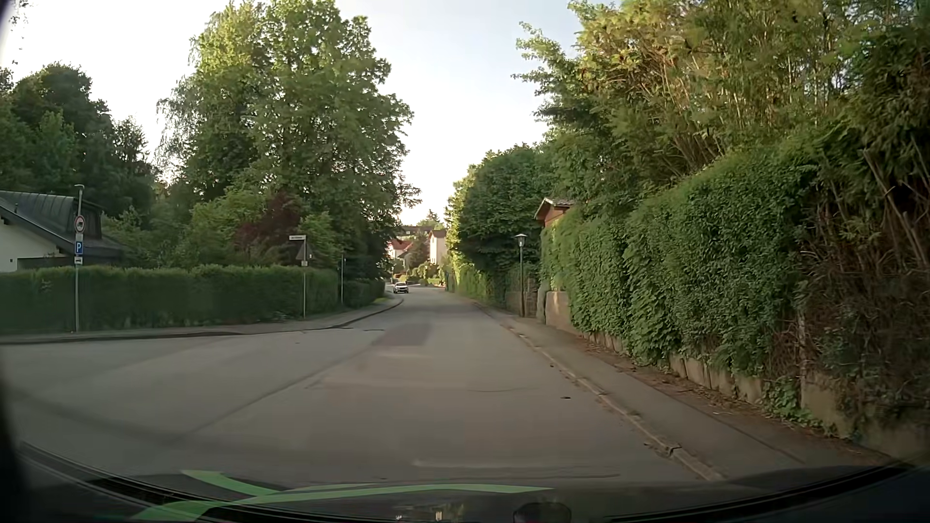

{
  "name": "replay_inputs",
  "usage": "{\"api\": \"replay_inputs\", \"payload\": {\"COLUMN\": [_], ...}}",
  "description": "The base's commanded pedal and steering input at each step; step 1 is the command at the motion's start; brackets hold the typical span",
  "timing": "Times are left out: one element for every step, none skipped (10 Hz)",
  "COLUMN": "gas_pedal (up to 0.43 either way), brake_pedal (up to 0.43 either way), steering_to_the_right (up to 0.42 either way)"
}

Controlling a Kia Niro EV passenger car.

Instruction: Follow the waypoints while adhering to traffic rules and regulations

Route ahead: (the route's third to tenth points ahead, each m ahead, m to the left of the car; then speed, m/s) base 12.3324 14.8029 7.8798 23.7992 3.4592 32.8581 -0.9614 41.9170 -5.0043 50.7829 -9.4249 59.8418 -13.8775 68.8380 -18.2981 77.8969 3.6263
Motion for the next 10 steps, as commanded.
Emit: {"api": "replay_inputs", "payload": {"gas_pedal": [0.000,0.000,0.000,0.000,0.000,0.000,0.000,0.000,0.000,0.000], "brake_pedal": [0.146,0.146,0.140,0.104,0.073,0.049,0.049,0.079,0.116,0.128], "steering_to_the_right": [-0.036,-0.041,-0.045,-0.047,-0.050,-0.052,-0.056,-0.059,-0.063,-0.076]}}
